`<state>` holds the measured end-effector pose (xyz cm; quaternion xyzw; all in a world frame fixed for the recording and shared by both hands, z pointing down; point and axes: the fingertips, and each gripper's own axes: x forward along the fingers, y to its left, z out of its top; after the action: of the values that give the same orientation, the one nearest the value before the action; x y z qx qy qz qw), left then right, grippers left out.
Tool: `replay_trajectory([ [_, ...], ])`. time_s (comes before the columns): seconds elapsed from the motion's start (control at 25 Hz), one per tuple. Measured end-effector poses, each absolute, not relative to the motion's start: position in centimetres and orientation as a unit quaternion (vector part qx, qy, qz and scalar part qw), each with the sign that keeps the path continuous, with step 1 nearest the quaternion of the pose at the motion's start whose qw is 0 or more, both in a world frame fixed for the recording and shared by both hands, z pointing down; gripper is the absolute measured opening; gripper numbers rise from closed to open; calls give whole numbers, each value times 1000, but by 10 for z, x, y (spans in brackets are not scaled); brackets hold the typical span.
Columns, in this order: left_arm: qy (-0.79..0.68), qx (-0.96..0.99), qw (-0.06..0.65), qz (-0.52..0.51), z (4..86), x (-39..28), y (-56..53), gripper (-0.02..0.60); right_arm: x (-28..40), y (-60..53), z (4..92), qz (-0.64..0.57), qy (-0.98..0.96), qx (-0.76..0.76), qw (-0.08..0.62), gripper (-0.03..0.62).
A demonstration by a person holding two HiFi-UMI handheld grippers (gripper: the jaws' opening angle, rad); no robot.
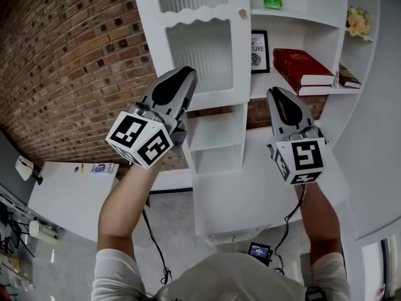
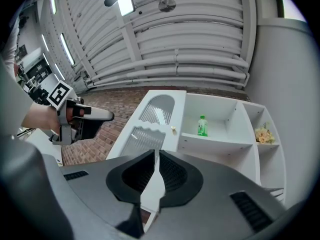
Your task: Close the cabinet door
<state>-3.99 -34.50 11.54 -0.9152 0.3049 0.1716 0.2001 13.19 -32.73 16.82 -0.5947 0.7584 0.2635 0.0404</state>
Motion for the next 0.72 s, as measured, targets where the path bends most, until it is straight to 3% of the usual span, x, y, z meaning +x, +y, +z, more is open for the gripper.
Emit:
replay_trajectory([
  [0.72,319,-926,137,148,199,-64,-324,31,124,-316,211,225,770,-597,25,48],
])
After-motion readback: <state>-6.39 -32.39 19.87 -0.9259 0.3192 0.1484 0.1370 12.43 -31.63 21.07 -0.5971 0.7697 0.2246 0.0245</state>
